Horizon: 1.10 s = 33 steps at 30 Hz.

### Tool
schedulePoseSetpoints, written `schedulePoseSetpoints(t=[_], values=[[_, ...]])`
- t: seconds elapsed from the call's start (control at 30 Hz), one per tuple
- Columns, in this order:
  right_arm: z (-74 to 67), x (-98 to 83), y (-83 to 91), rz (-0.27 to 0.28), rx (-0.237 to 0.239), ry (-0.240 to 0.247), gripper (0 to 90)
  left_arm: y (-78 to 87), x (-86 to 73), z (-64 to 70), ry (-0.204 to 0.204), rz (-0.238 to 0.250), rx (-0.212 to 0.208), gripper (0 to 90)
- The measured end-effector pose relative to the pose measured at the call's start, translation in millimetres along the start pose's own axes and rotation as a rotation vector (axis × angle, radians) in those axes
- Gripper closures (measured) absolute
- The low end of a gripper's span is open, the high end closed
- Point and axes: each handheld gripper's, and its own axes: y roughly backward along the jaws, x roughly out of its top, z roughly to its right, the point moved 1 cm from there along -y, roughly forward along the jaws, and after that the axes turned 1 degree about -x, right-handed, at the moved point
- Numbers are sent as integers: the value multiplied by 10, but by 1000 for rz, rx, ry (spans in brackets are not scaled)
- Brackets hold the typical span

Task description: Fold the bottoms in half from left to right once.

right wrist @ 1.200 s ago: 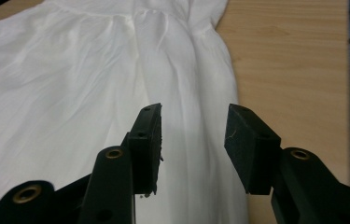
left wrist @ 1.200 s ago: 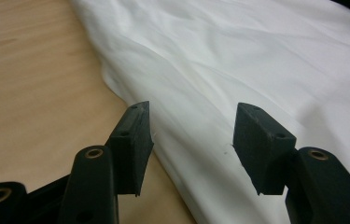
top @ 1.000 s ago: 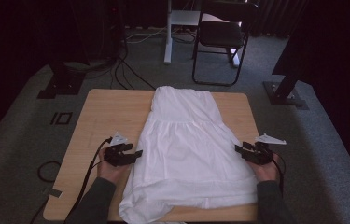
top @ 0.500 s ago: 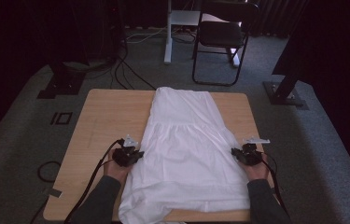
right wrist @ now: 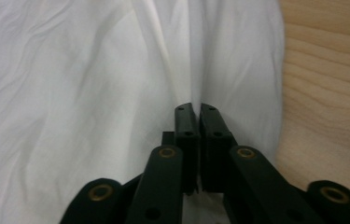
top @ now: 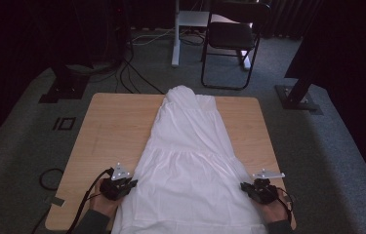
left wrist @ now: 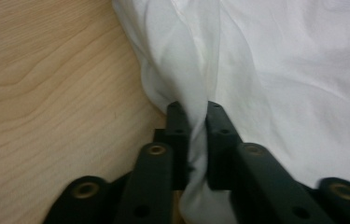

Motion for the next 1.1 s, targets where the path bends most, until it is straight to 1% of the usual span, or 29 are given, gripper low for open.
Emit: schedulePoseSetpoints(t=[0.03,0.07,0.1,0.17,0.2,0.23,0.27,0.33,0.37,0.4,0.43,0.47,0.53,0.57,0.6,0.63,0.67,0.7,0.73,0.77,0.8,0.83,0.87,0.9,0.93,0.97,1.0,1.07,1.1], values=[[-10,14,19,2,12,18,772,13,13,-17,7,23,-13,699],[-9,47,43,31,18,37,687,25,30,-40,25,56,-34,659],[-1,101,66,67,23,39,634,34,54,-64,41,87,-41,622],[34,258,82,118,27,37,600,29,116,-112,56,118,-50,583],[54,350,63,135,35,41,604,11,150,-129,61,125,-49,577],[79,445,26,147,41,56,623,-12,185,-144,61,126,-51,569],[102,540,-30,146,42,69,636,-40,215,-150,61,131,-58,562],[153,720,-172,142,42,64,643,-92,260,-148,53,128,-71,562],[153,720,-172,142,42,64,643,-92,260,-148,53,128,-71,561],[169,782,-227,139,45,56,635,-149,285,-136,45,123,-78,561],[191,907,-367,127,50,44,605,-183,285,-133,47,115,-87,557],[193,978,-472,110,50,38,588,-200,281,-130,48,108,-90,549],[179,1048,-616,82,41,35,549,-227,269,-116,37,90,-88,533],[179,1048,-616,82,41,35,549,-227,269,-116,37,90,-88,521],[173,1073,-693,69,35,36,540,-234,262,-97,30,86,-97,521],[157,1096,-842,26,18,28,535,-239,260,-86,29,84,-100,500],[149,1094,-887,6,8,35,614,-251,255,-76,26,81,-104,486],[133,1090,-901,5,16,52,725,-263,251,-66,22,71,-105,478],[105,1096,-881,15,-4,71,813,-278,246,-53,20,67,-98,474],[105,1096,-881,15,-4,71,813,-278,246,-53,20,67,-98,471],[69,1111,-829,32,-79,118,860,-303,236,-30,14,48,-98,471],[22,1171,-606,128,-161,153,871,-312,232,-20,6,36,-91,471],[21,1196,-484,175,-203,155,872,-314,227,-5,-2,34,-81,471],[31,1209,-375,214,-239,146,872,-314,227,8,-11,29,-73,472],[57,1207,-308,231,-269,142,871,-316,225,20,-15,29,-66,472],[92,1190,-296,224,-291,137,871,-318,222,30,-19,30,-61,472],[140,1155,-334,201,-293,120,871,-316,221,34,-25,26,-58,471],[243,1044,-497,138,-272,82,870,-308,219,35,-24,22,-64,464],[290,981,-584,117,-254,60,868,-299,219,32,-23,17,-68,456]])
